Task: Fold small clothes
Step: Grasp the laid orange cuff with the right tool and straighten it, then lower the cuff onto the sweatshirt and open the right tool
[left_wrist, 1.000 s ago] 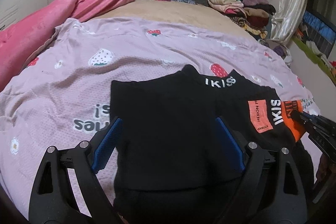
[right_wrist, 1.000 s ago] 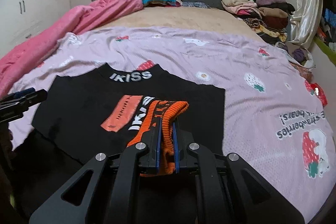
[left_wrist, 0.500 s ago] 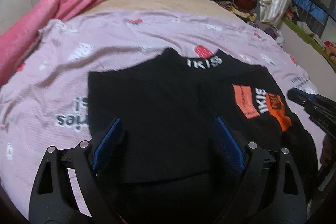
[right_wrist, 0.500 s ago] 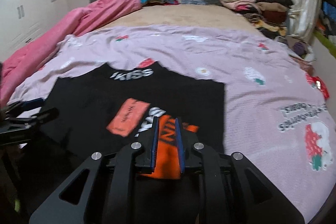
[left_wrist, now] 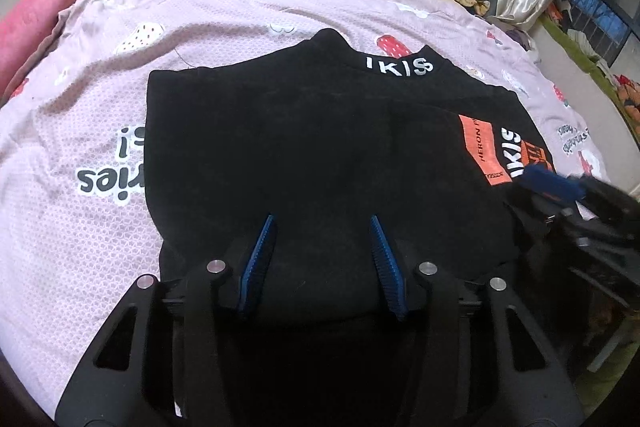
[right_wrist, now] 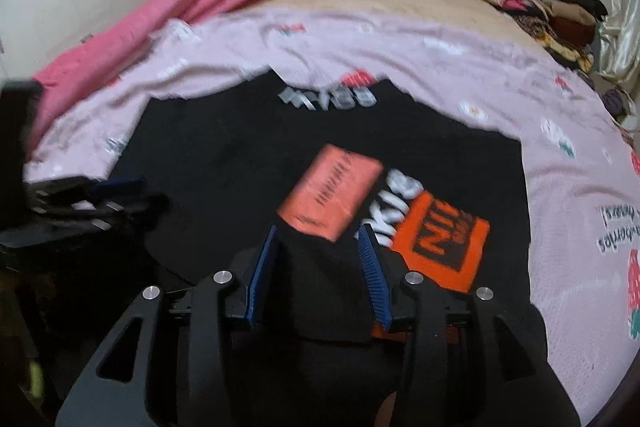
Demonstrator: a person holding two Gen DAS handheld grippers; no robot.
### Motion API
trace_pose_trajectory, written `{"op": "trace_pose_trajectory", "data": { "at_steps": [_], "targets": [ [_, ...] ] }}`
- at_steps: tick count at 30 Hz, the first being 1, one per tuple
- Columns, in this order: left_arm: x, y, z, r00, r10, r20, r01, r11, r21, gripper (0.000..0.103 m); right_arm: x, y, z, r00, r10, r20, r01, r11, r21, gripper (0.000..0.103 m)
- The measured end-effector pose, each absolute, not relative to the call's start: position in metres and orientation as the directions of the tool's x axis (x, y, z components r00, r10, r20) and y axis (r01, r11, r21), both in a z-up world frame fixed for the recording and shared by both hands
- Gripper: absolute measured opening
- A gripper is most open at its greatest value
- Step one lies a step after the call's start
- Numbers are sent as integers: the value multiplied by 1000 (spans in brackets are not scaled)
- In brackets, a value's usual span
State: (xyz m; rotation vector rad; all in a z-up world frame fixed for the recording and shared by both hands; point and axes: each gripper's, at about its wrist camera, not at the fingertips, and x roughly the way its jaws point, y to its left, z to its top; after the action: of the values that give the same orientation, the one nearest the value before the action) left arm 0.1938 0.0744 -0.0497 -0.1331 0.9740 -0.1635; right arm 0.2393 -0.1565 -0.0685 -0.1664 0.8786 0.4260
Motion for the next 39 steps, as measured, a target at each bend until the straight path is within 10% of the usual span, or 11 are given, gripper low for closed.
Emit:
{"op": "trace_pose_trajectory", "data": {
  "at_steps": [20,39],
  "targets": [
    [185,65,-36,581,-175,-795,99,985,-144,41,224,-193,-61,613,313,-725,-326,937,128,66],
    [174,75,-10,680,-91,-728,23,994,-103,93,205,-204,-36,667,319,-674,-300,942,150,94]
  ]
}}
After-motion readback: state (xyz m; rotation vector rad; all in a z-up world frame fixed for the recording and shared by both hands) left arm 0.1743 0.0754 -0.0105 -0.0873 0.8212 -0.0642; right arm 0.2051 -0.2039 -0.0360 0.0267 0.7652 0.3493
